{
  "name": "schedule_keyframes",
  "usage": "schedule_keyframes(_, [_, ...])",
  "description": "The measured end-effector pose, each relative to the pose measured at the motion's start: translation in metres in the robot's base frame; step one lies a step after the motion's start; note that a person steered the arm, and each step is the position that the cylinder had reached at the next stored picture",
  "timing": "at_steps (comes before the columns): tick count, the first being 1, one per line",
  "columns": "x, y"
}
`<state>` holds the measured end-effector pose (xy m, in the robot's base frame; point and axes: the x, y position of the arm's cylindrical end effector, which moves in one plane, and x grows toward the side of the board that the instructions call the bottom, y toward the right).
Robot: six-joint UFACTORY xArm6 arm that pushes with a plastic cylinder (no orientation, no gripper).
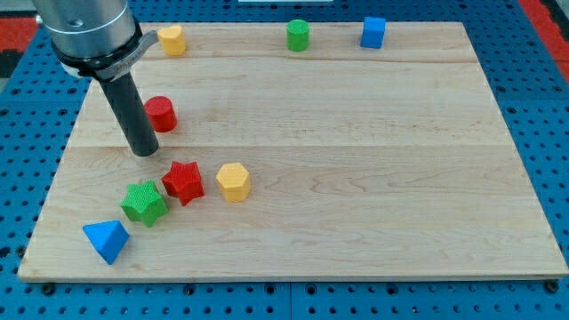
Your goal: Move the blue triangle slightly to the right
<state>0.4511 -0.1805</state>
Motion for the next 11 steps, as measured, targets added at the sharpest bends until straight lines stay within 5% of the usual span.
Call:
schedule_keyframes(2, [0.008, -0.021])
schedule_keyframes(5, [0.115, -0.089])
schedule_keyframes(11, [0.131, 0.013])
